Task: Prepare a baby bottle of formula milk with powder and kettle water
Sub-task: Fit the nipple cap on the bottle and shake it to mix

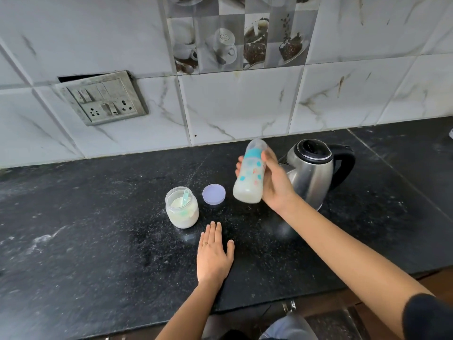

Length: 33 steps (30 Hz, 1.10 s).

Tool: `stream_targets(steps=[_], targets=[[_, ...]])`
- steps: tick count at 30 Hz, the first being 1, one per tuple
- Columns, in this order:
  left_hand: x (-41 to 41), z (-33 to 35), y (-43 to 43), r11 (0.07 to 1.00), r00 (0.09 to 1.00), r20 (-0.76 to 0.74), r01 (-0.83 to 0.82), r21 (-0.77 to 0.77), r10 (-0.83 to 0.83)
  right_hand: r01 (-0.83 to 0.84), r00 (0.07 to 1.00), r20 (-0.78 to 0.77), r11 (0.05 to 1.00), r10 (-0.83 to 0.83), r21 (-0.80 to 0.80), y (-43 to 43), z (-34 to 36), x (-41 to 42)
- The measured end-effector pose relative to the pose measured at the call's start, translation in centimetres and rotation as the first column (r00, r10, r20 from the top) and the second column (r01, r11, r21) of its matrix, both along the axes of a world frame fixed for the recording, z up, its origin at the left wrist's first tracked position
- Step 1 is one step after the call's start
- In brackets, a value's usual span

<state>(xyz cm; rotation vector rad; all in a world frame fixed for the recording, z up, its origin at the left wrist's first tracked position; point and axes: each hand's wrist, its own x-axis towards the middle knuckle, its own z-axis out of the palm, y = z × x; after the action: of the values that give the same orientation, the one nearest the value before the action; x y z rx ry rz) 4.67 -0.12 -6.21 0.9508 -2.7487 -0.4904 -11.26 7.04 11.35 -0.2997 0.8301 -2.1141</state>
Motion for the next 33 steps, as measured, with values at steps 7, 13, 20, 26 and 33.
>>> stream_targets(steps=[7, 13, 20, 26, 33], targets=[[0.0, 0.1, 0.1, 1.000, 1.000, -0.017, -0.005, 0.006, 0.005, -0.149, 0.982, -0.111, 0.988, 0.152, 0.036, 0.8, -0.7, 1.2], [0.0, 0.2, 0.1, 1.000, 1.000, -0.017, -0.005, 0.002, 0.005, -0.089, 0.996, 0.008, 0.996, 0.089, 0.025, 0.8, -1.2, 0.9], [0.0, 0.1, 0.2, 1.000, 0.999, -0.036, -0.004, 0.007, 0.004, 0.039, 0.997, 0.061, 0.999, -0.040, 0.020, 0.7, -0.7, 0.1], [0.0, 0.0, 0.2, 1.000, 0.999, -0.045, -0.006, 0.005, 0.006, -0.139, 0.988, -0.067, 0.989, 0.142, 0.047, 1.2, -1.4, 1.3], [0.0, -0.1, 0.2, 1.000, 0.999, -0.041, -0.005, 0.003, 0.005, -0.149, 0.988, -0.027, 0.986, 0.151, 0.072, 1.2, -1.5, 1.2]])
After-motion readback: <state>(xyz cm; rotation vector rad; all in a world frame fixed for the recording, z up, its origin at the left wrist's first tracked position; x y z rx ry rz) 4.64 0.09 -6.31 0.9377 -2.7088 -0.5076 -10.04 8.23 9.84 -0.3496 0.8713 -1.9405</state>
